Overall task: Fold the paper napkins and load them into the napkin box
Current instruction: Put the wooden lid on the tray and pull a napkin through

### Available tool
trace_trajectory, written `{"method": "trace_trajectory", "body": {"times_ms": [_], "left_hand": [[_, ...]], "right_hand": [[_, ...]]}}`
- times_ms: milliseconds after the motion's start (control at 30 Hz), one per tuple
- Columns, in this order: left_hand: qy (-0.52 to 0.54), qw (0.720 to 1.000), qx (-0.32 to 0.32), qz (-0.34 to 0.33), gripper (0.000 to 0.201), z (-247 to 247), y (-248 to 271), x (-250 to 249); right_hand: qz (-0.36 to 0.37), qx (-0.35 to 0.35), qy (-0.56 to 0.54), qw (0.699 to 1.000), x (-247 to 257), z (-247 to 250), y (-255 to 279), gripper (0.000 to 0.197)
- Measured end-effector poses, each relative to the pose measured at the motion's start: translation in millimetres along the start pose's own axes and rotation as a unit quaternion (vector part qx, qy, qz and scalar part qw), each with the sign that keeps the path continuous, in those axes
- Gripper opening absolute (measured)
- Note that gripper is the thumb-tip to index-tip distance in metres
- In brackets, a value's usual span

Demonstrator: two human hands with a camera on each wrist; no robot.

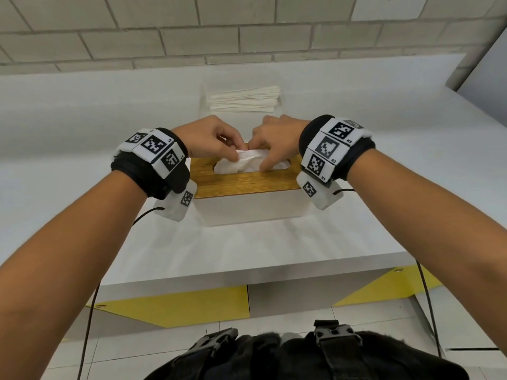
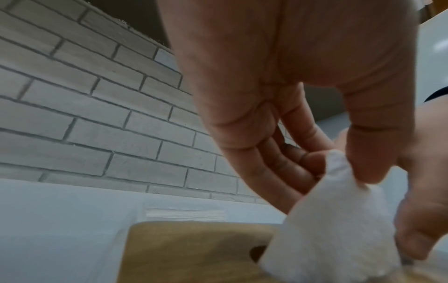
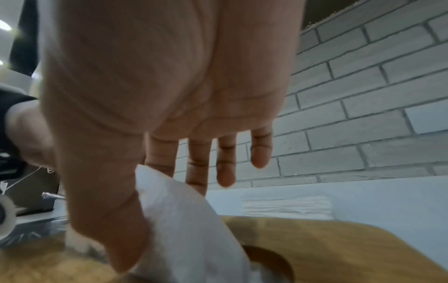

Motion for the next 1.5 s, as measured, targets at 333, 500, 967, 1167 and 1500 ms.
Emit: {"method": "trace_trajectory", "body": {"times_ms": [333,500,967,1167,1500], "left_hand": [[0.006,1.000,0.016,0.025,0.021,13.2,1.8,9.5],[-0.036,0.998,0.042,0.033,0.014,11.9,-0.9,8.7],[-0.028,0.997,0.015,0.069,0.009,20.6,-1.0,20.5],[-0.004,0.995,0.019,0.098,0.009,14.4,-7.2,29.9],[-0.078,0.993,0.004,0.086,0.028,6.6,-12.5,20.4]], "right_hand": [[0.000,-0.041,-0.027,0.999,-2.8,9.4,9.8,0.019],[0.000,-0.048,-0.057,0.997,-7.2,14.6,14.5,0.025],[-0.059,-0.016,-0.201,0.978,-36.0,-1.1,25.7,0.020],[-0.073,0.001,-0.280,0.957,-46.9,-9.9,28.1,0.012],[-0.071,-0.010,-0.278,0.958,-42.8,-15.4,21.0,0.017]]}}
Point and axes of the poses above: each hand's wrist, its own y-axis away from the middle knuckle, its own z-axis out of the back of the hand, x = y × z, the point moved 2 cm from there along -y, towards the middle knuckle, and after that the axes turned 6 degrees about y, right-handed, at the moved point
